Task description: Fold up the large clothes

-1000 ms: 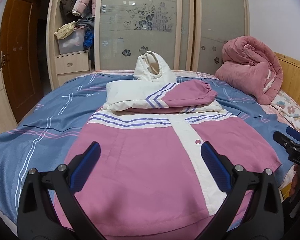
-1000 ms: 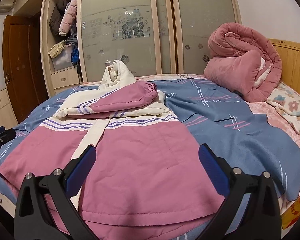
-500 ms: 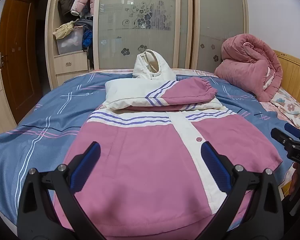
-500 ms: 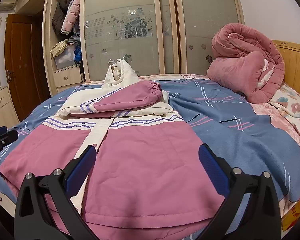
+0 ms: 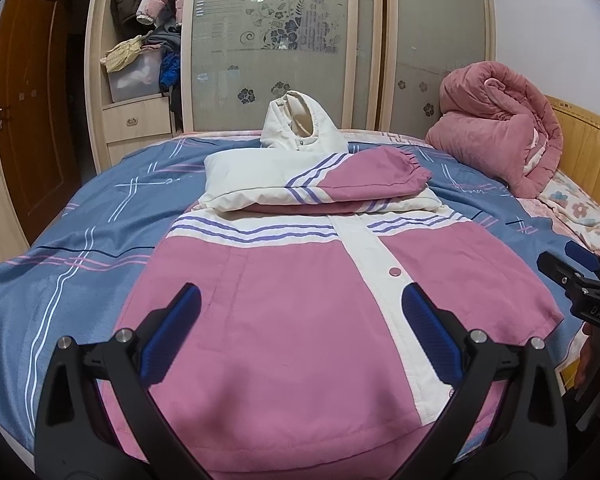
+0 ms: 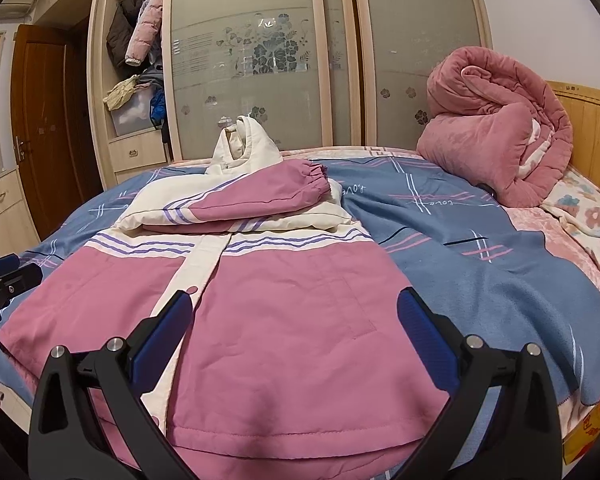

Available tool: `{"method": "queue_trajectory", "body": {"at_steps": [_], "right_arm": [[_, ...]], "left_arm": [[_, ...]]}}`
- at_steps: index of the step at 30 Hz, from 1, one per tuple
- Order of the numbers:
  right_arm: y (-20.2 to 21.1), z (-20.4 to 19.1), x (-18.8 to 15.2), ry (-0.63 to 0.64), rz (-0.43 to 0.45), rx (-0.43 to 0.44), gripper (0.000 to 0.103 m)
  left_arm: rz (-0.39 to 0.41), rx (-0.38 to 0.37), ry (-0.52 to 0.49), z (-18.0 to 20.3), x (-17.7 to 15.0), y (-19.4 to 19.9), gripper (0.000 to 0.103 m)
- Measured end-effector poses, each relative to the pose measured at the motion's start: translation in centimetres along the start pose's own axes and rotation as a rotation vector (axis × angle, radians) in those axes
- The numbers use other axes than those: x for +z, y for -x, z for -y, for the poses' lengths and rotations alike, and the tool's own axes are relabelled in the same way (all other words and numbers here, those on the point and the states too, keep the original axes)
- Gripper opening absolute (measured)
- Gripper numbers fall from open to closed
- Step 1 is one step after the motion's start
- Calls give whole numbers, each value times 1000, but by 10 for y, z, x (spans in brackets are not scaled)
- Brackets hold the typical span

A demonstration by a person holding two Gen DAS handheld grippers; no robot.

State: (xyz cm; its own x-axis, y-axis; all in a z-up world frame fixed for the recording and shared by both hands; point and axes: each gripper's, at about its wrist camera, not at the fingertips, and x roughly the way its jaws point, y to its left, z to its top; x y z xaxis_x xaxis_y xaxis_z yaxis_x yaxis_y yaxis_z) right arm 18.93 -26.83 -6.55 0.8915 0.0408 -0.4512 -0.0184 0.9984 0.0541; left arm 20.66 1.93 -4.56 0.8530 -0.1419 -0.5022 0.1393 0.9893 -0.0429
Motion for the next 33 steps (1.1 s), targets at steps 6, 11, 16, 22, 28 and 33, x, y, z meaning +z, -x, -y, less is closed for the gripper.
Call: {"method": "queue_trajectory", "body": {"at_steps": [6, 11, 16, 22, 28, 33], "right_arm": [[2, -8, 4, 8, 26, -3, 102], [2, -43, 55, 98, 110, 20, 102], [-30, -55, 104, 37, 152, 87, 102], [-68, -39, 63, -49, 70, 79, 102], [-67, -40, 84, -30, 135, 143, 102], [-93, -32, 86, -112, 44, 222, 102]], "left_arm": [[-2, -14, 7, -1, 0, -1, 101], [20, -22, 32, -6, 5, -4, 101], [15, -26, 132, -27, 10, -15, 101], [-21, -48, 227, -52, 30, -39, 101], [-128, -39, 70, -43, 121, -119, 101], [-190, 53, 27, -41, 220, -251, 95]]}}
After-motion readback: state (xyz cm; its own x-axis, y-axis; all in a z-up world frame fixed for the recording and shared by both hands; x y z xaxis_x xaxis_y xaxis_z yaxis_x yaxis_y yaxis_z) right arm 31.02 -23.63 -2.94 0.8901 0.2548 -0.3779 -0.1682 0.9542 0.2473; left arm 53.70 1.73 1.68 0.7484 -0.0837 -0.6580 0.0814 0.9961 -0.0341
